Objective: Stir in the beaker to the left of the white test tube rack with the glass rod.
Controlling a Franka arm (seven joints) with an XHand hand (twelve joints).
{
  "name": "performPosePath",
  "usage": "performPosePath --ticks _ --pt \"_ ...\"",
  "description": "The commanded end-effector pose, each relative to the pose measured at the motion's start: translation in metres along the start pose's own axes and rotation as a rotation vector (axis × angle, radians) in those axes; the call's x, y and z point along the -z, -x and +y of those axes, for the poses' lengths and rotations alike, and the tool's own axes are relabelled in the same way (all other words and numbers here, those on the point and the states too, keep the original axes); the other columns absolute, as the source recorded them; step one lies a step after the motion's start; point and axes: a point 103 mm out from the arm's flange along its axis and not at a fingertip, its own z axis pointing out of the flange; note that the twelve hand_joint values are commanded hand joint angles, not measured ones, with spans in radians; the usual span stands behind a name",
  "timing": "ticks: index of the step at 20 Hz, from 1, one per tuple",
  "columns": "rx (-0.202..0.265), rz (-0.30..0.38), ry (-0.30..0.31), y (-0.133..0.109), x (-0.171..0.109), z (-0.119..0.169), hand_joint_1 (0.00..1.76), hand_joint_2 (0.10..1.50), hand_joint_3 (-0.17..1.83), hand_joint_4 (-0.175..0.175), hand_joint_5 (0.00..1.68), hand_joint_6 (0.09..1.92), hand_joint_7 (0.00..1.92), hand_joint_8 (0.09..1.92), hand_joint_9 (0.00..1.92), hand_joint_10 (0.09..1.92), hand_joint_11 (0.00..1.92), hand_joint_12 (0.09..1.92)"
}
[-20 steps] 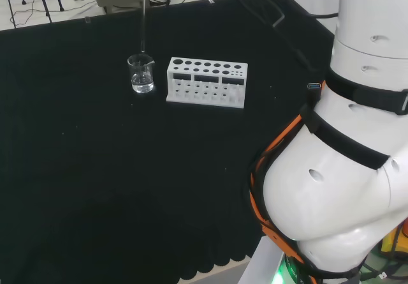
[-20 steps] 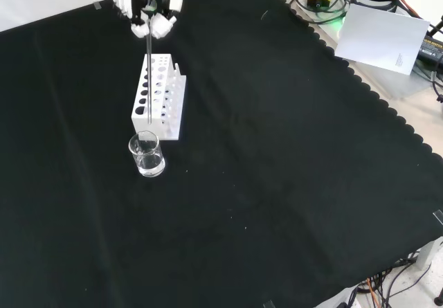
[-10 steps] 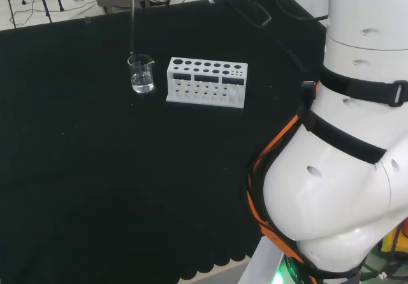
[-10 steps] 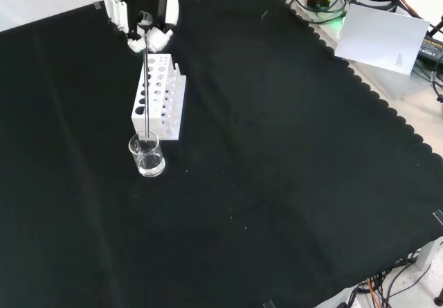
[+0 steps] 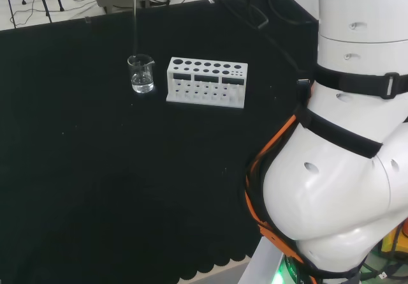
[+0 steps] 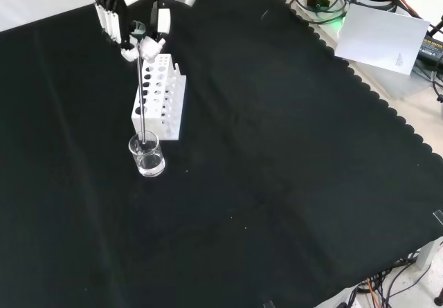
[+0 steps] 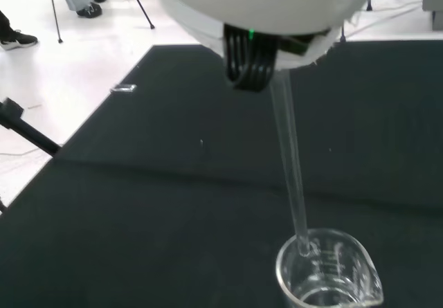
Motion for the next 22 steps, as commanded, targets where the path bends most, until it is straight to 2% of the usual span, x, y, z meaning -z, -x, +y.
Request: performPosePath --ticks 1,8,12,22 --pt "-0.024 0.001 -0.020 0.015 -0.012 0.001 1.33 0.56 0.81 -0.175 1.36 0.31 1.35 0.86 1.84 0.74 1.44 0.99" --pt "-0.024 0.025 -0.054 0.020 -0.029 0.008 1.33 0.56 0.81 -0.175 1.36 0.31 1.36 0.86 1.84 0.74 1.44 0.99" --pt "-0.009 0.020 -0.077 0.017 -0.038 0.012 1.33 0.56 0.81 -0.175 1.36 0.31 1.36 0.86 1.84 0.74 1.44 0.99" --pt "-0.039 0.029 -0.098 0.028 -0.048 0.003 1.33 0.56 0.81 -0.175 1.36 0.31 1.36 0.86 1.84 0.74 1.44 0.98"
